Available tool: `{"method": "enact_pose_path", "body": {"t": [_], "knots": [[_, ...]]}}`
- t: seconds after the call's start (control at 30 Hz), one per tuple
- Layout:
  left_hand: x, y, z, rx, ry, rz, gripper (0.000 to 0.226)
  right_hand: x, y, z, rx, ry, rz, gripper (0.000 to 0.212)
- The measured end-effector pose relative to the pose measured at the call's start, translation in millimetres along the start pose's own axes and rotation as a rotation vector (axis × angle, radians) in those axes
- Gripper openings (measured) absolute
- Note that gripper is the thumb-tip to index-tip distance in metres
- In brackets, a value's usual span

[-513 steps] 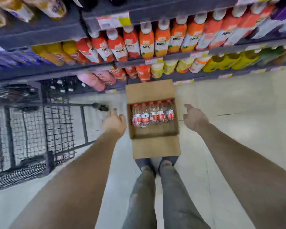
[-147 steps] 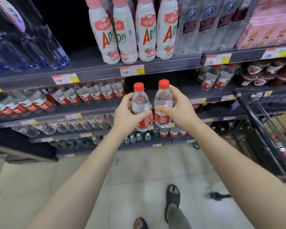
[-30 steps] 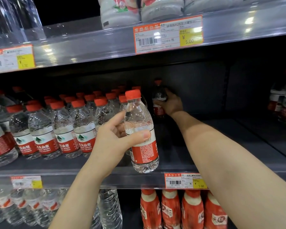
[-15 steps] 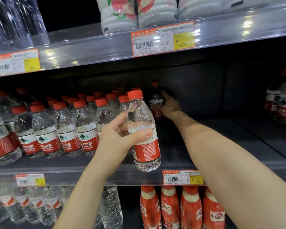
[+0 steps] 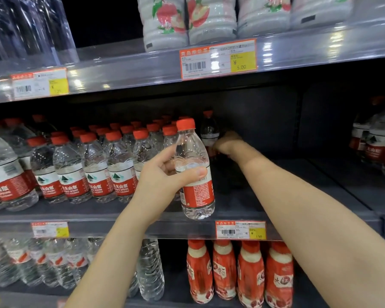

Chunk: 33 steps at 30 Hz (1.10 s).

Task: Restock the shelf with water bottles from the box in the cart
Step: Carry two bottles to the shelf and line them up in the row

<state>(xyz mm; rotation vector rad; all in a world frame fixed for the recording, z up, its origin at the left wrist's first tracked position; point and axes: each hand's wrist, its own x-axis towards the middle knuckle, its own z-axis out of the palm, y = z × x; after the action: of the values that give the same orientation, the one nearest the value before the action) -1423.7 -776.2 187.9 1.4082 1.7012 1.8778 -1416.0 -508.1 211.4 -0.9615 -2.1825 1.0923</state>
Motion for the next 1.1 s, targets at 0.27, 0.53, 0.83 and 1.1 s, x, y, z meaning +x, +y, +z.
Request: {"method": "enact_pose_path", "body": {"t": [0.27,0.53,0.83,1.1], "knots": [[16,1,23,0.003,0.103,0.008,0.071,-107,-3,-58,0.240,-0.551,-0.195,0.056],[14,0,43,0.002,0.135,-0.001,0.075,-159,17,-57,0.313,-0.420,-0.432,0.075],[-17,19,35,0.453,0.258,0.191,0.069,-148,22,-40,0.185,-0.142,-0.403,0.076],[-31,21,19,1.138,0.204,0.279,0.075,-108,29,-15,0.160,0.001,-0.333,0.086]]}}
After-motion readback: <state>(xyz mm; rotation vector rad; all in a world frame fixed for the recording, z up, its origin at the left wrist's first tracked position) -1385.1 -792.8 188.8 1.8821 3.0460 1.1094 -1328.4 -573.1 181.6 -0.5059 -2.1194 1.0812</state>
